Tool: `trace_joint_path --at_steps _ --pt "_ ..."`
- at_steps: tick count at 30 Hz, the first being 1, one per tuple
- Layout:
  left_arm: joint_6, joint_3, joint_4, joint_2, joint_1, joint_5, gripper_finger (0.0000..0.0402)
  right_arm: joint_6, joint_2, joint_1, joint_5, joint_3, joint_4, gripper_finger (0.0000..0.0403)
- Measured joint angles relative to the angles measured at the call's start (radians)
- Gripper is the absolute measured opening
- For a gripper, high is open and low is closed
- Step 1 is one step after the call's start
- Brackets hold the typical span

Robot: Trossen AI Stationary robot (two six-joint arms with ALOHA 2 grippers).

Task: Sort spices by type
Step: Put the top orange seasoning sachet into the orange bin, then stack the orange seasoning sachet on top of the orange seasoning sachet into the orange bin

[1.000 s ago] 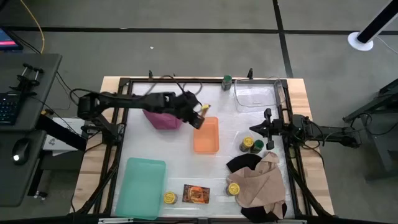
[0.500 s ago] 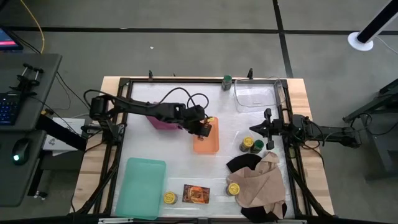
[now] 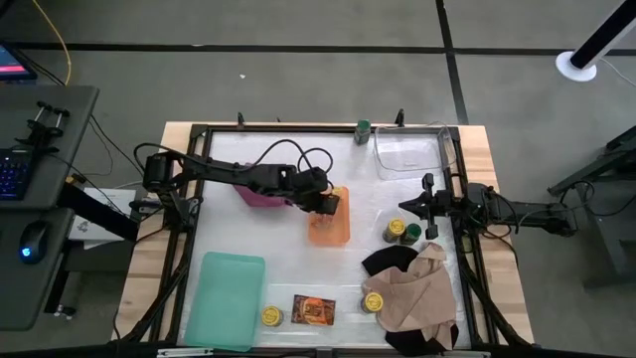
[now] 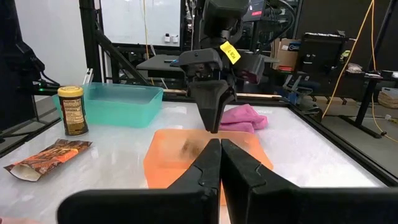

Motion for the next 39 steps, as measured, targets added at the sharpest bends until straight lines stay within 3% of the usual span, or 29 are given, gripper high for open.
trace_joint_path --at_steps 4,7,11,13,16,20,23,28,32,35,39 --pt "-0.024 0.000 0.053 0.000 0.000 0.006 0.0137 0.000 0.000 0.000 0.000 0.000 0.000 0.0001" --pt "-0.012 -0.001 0.124 -0.008 0.006 0.085 0.0151 0.000 0.000 0.000 0.000 0.000 0.000 0.0001" --pt "0.138 -0.001 0.213 -0.078 0.023 0.268 0.0158 0.000 0.000 0.000 0.000 0.000 0.000 0.0001" --pt "0.256 -0.001 0.200 -0.141 0.013 0.306 0.0158 0.000 0.000 0.000 0.000 0.000 0.000 0.0001" --pt "0.447 0.000 0.055 -0.246 -0.049 0.267 0.0157 0.000 0.000 0.000 0.000 0.000 0.000 0.0001" --pt "0.697 0.001 -0.223 -0.331 -0.210 0.019 0.0157 0.000 0.000 0.000 0.000 0.000 0.000 0.0001" --pt "0.835 -0.001 -0.254 -0.319 -0.331 -0.086 0.0156 0.000 0.000 0.000 0.000 0.000 0.000 0.0001" --pt "1.084 0.000 -0.080 -0.225 -0.427 -0.049 0.0165 0.000 0.000 0.000 0.000 0.000 0.000 0.0001" --pt "1.103 0.000 0.047 -0.143 -0.432 0.042 0.0188 0.000 0.000 0.000 0.000 0.000 0.000 0.0001" --pt "1.098 0.000 0.055 -0.105 -0.437 0.136 0.0212 0.000 0.000 0.000 0.000 0.000 0.000 0.0001" --pt "1.176 0.000 -0.011 -0.081 -0.454 0.146 0.0247 0.000 0.000 0.000 0.000 0.000 0.000 0.0001"
